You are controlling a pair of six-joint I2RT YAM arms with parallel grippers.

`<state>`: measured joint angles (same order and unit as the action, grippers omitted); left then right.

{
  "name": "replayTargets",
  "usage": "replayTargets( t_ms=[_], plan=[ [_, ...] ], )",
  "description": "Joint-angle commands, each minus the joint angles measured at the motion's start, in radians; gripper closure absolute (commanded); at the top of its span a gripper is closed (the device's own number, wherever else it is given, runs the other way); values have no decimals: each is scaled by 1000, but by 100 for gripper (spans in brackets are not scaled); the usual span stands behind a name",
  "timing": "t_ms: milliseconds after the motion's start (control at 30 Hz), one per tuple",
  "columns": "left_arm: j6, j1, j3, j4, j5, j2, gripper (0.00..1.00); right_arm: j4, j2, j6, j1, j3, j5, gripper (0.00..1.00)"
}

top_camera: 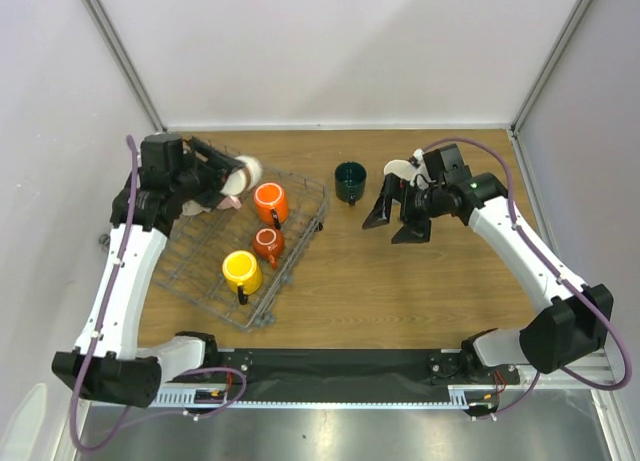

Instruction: Load the cups into the dish rack

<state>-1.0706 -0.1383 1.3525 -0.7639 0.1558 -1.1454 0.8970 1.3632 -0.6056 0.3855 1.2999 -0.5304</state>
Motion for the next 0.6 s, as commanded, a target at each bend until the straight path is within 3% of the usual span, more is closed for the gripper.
replayTargets(
  t_ms=[0,200,400,567],
  plan=[
    [40,95,62,-164,-367,-48,100,23,-18,33,-25,16,49,2],
    [167,299,175,-284,-507,-241,100,82,-39,46,-157,4,49,3],
    [103,462,27,-185,-425,-258,100,112,-49,49,-194,16,43,4],
    [55,529,-47,-89,-340,-304,100,149,-44,90,-223,38,72,4]
  ],
)
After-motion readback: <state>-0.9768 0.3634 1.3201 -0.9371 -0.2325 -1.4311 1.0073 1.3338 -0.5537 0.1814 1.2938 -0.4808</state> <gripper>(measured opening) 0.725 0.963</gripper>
